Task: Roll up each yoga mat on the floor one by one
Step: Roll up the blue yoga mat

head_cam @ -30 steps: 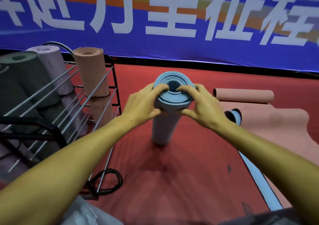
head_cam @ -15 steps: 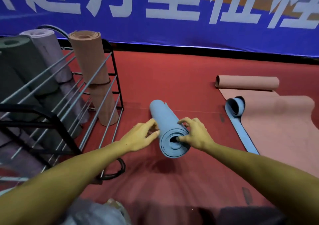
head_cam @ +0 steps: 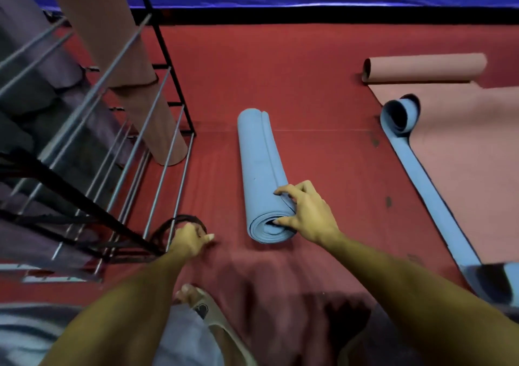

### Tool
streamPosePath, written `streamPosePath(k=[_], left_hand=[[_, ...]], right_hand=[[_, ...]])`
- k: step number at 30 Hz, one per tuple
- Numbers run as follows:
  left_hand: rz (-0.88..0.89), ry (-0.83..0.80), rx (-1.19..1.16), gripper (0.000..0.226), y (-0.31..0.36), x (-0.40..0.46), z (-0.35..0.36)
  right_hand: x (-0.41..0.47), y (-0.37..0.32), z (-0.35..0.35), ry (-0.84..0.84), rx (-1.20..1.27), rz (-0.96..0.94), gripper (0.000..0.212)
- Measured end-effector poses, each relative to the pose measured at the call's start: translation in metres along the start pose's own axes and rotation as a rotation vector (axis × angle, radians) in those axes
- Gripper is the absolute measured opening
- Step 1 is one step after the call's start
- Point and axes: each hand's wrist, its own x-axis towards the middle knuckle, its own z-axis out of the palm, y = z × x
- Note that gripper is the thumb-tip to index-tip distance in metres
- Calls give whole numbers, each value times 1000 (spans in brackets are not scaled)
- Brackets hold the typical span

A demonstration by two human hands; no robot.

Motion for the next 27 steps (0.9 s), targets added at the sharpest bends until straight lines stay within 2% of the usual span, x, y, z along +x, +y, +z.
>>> streamPosePath(k=[3,6,10,15,21,25,27], left_hand=[[-127,40,9,34,-17,20,23],[-209,85,78,41,-29,35,39],[-205,73,152,42,-31,39,48],[-194,56,89,27,-37,33,54],[-162,-11,-10,26,-26,11,51],[-121,28,38,18,-5,-9,31],[-142,69,113,23,6,-22,15]], right_hand=[[3,12,25,-11,-29,3,70],[7,22,49,-10,-29,16,70],[11,33,71,39,25,37,69],[16,36,75,60,37,41,70],[18,20,70,71,28,36,66],[17,5,53,103,32,61,67],[16,-2,40,128,31,66,67]])
